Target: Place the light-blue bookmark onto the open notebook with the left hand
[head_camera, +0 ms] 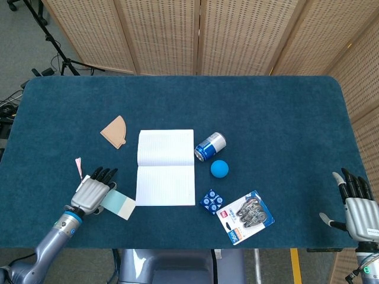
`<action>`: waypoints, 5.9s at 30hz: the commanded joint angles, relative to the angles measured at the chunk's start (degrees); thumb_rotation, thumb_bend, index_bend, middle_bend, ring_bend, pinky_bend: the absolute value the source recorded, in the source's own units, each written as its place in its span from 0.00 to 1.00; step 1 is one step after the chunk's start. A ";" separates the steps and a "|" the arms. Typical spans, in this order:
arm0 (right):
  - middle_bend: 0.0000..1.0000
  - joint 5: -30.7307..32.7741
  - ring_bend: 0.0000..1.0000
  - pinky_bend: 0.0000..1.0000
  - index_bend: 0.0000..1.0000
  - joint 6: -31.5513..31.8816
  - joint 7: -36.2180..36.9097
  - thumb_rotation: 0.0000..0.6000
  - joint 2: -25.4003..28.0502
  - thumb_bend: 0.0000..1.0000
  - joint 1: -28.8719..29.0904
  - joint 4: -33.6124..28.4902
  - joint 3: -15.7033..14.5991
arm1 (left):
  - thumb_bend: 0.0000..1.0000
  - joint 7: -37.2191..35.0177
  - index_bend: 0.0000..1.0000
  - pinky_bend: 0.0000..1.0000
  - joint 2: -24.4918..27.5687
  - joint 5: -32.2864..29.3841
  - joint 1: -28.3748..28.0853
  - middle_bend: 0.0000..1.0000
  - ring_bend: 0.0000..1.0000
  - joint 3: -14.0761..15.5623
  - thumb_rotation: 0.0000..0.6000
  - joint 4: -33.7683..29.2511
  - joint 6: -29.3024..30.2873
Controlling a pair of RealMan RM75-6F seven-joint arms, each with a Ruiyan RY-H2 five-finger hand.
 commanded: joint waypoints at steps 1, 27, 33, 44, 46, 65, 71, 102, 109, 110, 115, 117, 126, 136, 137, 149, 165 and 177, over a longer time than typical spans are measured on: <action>0.00 0.01 0.00 0.00 0.00 -0.01 -0.01 1.00 0.00 0.05 -0.01 0.01 -0.01 | 0.48 -0.06 0.54 0.00 0.32 0.15 -0.08 0.00 0.00 -0.23 1.00 -0.36 0.21; 0.00 -0.19 0.00 0.00 0.00 0.29 0.34 1.00 0.17 0.05 -0.17 -0.08 0.00 | 0.48 0.55 0.54 0.00 6.84 -1.49 -1.38 0.00 0.00 -2.50 1.00 -8.24 1.58; 0.00 -0.23 0.00 0.00 0.00 0.23 0.34 1.00 0.15 0.05 -0.14 -0.08 -0.01 | 0.48 0.06 0.54 0.00 9.15 -2.16 -1.70 0.00 0.00 -2.85 1.00 -10.21 1.43; 0.00 -0.44 0.00 0.00 0.00 0.42 0.28 1.00 0.17 0.05 -0.21 -0.21 -0.06 | 0.48 -0.09 0.54 0.00 12.29 -3.45 -2.22 0.00 0.00 -3.03 1.00 -13.10 1.18; 0.00 -0.45 0.00 0.00 0.00 0.43 0.29 1.00 0.18 0.05 -0.21 -0.23 -0.05 | 0.48 0.25 0.54 0.00 11.97 -4.12 -2.32 0.00 0.00 -3.09 1.00 -13.46 1.28; 0.00 -0.41 0.00 0.00 0.00 -0.05 2.47 1.00 0.75 0.05 -0.12 0.22 -0.02 | 0.45 12.54 0.57 0.00 5.12 -32.55 -12.30 0.00 0.00 -9.73 1.00 -21.80 5.37; 0.00 -0.55 0.00 0.00 0.00 -0.21 3.30 1.00 0.96 0.05 -0.09 0.32 -0.08 | 0.44 16.78 0.57 0.00 1.43 -38.49 -16.43 0.00 0.00 -11.50 1.00 -23.03 9.59; 0.00 -1.45 0.00 0.00 0.00 1.00 10.70 1.00 3.07 0.05 -0.98 1.33 0.13 | 0.44 27.74 0.59 0.00 -17.25 -64.37 -32.12 0.00 0.00 -23.15 1.00 -14.81 27.37; 0.00 -1.31 0.00 0.00 0.00 0.63 10.96 1.00 3.10 0.05 -0.87 1.40 0.10 | 0.44 28.80 0.60 0.00 -19.38 -65.77 -33.28 0.00 0.00 -24.07 1.00 -11.83 27.40; 0.00 -1.32 0.00 0.00 0.00 0.66 11.09 1.00 3.14 0.05 -0.89 1.42 0.12 | 0.44 28.85 0.60 0.00 -19.71 -65.96 -33.39 0.00 0.00 -24.24 1.00 -11.52 27.32; 0.00 -1.25 0.00 0.00 0.00 0.67 11.58 1.00 3.24 0.06 -0.92 1.51 0.17 | 0.44 29.15 0.60 0.00 -20.51 -66.43 -33.72 0.00 0.00 -24.67 1.00 -10.91 27.35; 0.00 -1.24 0.00 0.00 0.00 0.68 11.79 1.00 3.29 0.05 -0.92 1.57 0.20 | 0.44 29.26 0.60 0.00 -20.89 -66.52 -33.88 0.00 0.00 -24.85 1.00 -10.79 27.43; 0.00 -1.51 0.00 0.00 0.00 0.89 12.67 1.00 3.52 0.05 -1.05 1.68 0.14 | 0.44 29.73 0.63 0.00 -23.08 -66.23 -34.71 0.00 0.00 -25.52 1.00 -9.27 28.87; 0.00 -1.44 0.00 0.00 0.00 0.56 13.29 1.00 3.58 0.05 -0.92 1.86 0.16 | 0.44 29.89 0.64 0.00 -26.60 -67.23 -35.24 0.00 0.00 -27.91 1.00 -4.77 30.50; 0.00 -1.44 0.00 0.00 0.00 0.58 13.36 1.00 3.61 0.05 -0.93 1.87 0.16 | 0.44 29.92 0.64 0.00 -26.91 -67.26 -35.28 0.00 0.00 -28.09 1.00 -4.49 30.62; 0.00 -1.42 0.00 0.00 0.00 0.91 15.01 1.00 3.98 0.05 -1.16 2.13 0.28 | 0.44 30.40 0.68 0.00 -30.63 -67.18 -35.91 0.00 0.00 -29.81 1.00 -1.03 31.41; 0.00 -1.93 0.00 0.00 0.00 1.08 15.45 1.00 4.10 0.05 -1.21 2.02 0.13 | 0.45 30.58 0.69 0.00 -33.58 -65.48 -35.46 0.00 0.00 -31.48 1.00 3.29 32.70; 0.00 -2.06 0.00 0.00 0.00 1.37 15.73 1.00 4.15 0.05 -1.32 2.02 0.15 | 0.45 31.11 0.69 0.00 -34.33 -63.88 -34.92 0.00 0.00 -32.05 1.00 4.57 30.74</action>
